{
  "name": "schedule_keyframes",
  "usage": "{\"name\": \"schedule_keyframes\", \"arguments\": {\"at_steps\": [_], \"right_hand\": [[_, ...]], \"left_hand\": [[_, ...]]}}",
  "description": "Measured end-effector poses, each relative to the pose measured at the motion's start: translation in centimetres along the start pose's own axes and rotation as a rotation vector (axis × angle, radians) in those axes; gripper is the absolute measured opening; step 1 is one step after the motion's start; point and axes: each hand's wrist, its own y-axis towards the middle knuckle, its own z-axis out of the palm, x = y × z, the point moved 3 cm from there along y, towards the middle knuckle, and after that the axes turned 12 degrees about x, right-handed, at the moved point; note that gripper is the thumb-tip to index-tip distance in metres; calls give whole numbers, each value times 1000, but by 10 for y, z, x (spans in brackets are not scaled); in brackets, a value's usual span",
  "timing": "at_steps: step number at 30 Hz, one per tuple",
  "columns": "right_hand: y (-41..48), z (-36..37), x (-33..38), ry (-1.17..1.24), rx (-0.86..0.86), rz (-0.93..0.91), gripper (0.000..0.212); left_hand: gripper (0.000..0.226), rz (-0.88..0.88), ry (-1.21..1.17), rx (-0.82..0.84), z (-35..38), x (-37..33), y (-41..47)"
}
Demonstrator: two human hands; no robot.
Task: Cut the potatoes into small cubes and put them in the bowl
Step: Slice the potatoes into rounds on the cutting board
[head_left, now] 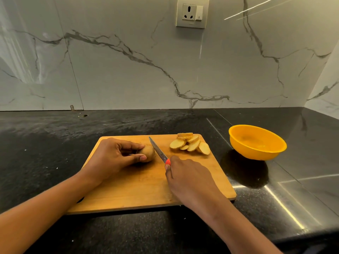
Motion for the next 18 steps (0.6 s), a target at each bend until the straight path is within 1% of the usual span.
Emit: {"name": "schedule_keyframes", "arguments": {"at_steps": [4, 8, 11, 15, 18], "right_hand": [[1, -10, 6, -63, 25, -20, 24], [2, -21, 13, -159, 10, -79, 24], [2, -24, 11, -184, 28, -77, 25], [9, -28, 15, -178, 92, -44, 26], [15, -22, 24, -213, 142, -26, 27]], "left_hand": [[37, 35, 72, -13, 0, -1, -2], [33, 50, 105, -22, 0, -6, -3], [33, 63, 129, -19, 1, -8, -4], [41, 73, 154, -31, 1, -7, -4], [43, 95, 180, -40, 2, -6, -3]]}}
